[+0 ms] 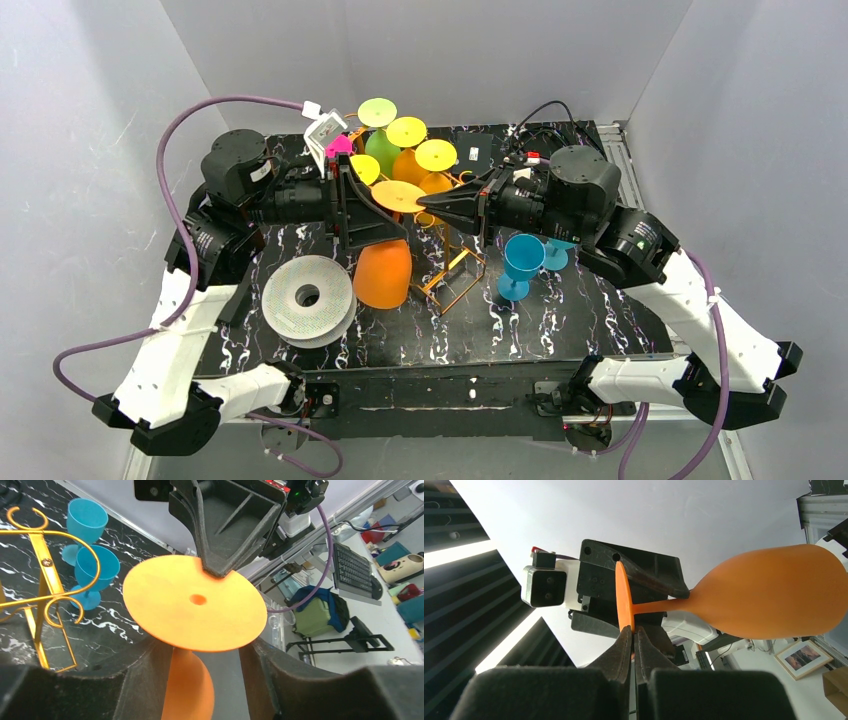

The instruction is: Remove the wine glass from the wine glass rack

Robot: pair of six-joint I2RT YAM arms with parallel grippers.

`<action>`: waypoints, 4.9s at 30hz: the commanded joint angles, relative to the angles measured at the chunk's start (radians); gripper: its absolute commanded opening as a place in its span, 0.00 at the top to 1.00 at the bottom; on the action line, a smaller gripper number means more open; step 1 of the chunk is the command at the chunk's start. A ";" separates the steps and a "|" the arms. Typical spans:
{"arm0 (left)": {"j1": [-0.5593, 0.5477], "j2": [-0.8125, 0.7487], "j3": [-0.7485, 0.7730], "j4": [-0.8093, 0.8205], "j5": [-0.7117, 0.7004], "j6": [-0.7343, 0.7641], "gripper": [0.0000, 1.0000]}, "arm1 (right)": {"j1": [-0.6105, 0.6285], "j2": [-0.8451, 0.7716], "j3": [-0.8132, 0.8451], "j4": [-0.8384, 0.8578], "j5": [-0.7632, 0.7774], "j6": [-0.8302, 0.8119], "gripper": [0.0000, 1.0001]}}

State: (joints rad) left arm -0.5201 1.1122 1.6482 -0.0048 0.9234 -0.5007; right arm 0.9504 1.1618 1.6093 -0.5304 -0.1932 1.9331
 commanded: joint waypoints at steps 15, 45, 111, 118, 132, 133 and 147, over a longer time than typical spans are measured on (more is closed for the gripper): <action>-0.064 -0.029 -0.011 0.091 -0.073 -0.001 1.00 | -0.001 -0.015 0.028 0.059 -0.034 -0.001 0.99; -0.101 0.105 0.250 0.042 -0.412 -0.241 1.00 | -0.001 -0.177 0.103 -0.150 0.368 -0.527 0.16; -0.113 0.403 0.276 0.401 -1.006 -0.923 1.00 | -0.002 -0.258 -0.166 0.378 0.769 -0.978 0.25; -0.113 0.391 0.253 0.416 -0.994 -0.945 1.00 | -0.011 -0.208 -0.125 0.388 0.754 -0.986 0.30; -0.113 0.424 0.326 0.381 -0.968 -0.958 1.00 | -0.058 -0.107 -0.009 0.349 0.700 -0.957 0.41; -0.113 0.423 0.326 0.383 -0.967 -0.958 1.00 | -0.062 -0.105 -0.009 0.349 0.696 -0.951 0.42; -0.113 0.428 0.321 0.398 -0.959 -0.954 1.00 | -0.125 -0.075 -0.003 0.307 0.616 -0.874 0.58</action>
State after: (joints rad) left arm -0.6365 1.5566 1.9312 0.3092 -0.0441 -1.4521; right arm 0.8394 1.0878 1.5620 -0.2379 0.4507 1.0355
